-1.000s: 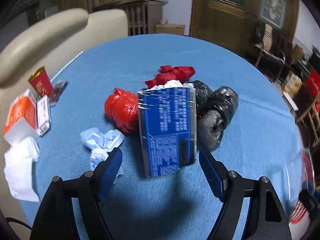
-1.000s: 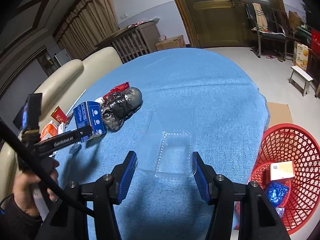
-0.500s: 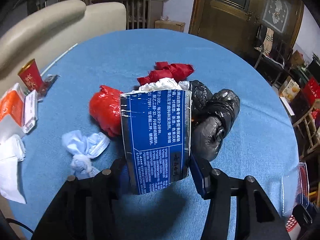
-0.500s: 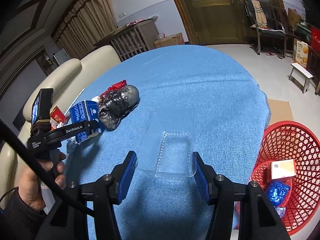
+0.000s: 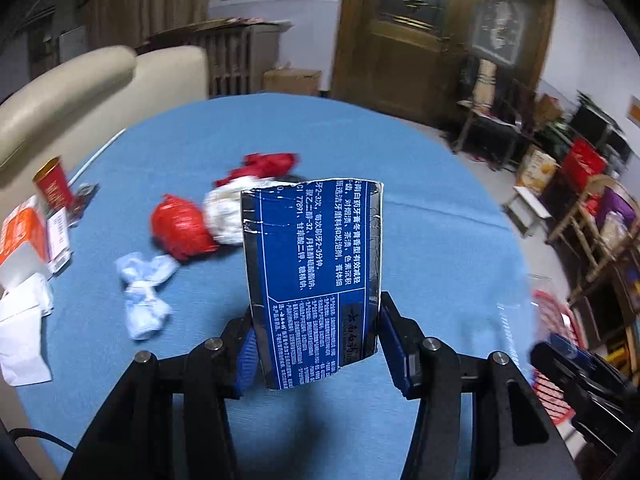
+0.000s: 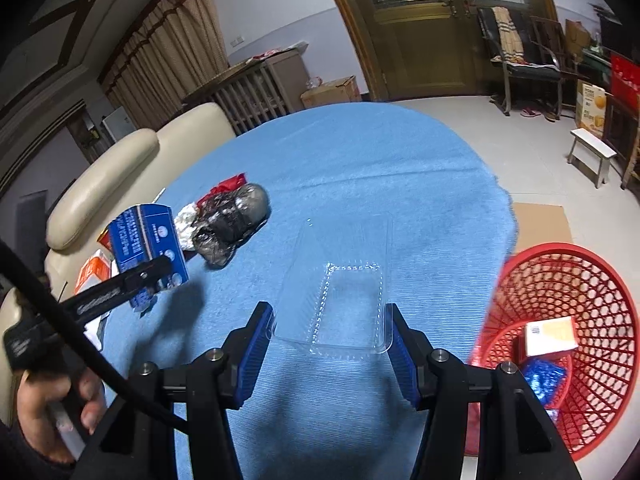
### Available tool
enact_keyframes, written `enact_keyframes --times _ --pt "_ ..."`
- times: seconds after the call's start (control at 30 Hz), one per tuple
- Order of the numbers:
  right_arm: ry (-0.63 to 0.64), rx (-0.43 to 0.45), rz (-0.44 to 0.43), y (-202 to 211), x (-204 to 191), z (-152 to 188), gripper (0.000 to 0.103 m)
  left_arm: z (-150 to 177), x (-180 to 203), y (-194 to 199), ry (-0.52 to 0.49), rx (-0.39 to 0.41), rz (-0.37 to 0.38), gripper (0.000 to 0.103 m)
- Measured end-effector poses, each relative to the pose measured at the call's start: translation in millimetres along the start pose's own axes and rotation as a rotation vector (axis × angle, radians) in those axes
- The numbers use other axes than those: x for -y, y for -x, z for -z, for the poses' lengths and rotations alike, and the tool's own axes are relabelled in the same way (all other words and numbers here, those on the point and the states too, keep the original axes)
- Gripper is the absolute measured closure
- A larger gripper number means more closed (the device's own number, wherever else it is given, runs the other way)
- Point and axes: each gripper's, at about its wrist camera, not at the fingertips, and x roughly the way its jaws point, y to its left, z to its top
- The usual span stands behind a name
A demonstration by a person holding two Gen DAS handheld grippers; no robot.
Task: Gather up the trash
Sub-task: 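Carry the toothpaste box and clear tray over the red wastebasket with both tools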
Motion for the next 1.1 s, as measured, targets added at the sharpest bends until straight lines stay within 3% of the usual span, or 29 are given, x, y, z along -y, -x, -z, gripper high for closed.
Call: enact_keyframes --times 0.23,0.63,0.93,1.03,1.1 --pt "-0.041 0.036 0.064 26.3 35.9 0.9 0.044 -0.2 65.7 14.2 -0.1 0.003 0.143 0.048" --pt "-0.188 0.045 0.204 51.7 134.0 12.6 0.044 8.3 166.9 4.4 -0.279 -0.049 0.286 0.048" --pt "-0.271 -0.026 0.249 44.7 188.3 27.8 0.042 21.1 219.8 -10.4 -0.371 -0.109 0.324 0.048" --pt "-0.309 -0.053 0.252 41.9 203.1 33.5 0.032 26.7 233.3 -16.0 -0.395 -0.131 0.329 0.048" --pt "-0.33 -0.044 0.257 45.8 210.4 35.5 0.031 28.8 240.7 -18.6 -0.412 -0.142 0.335 0.048"
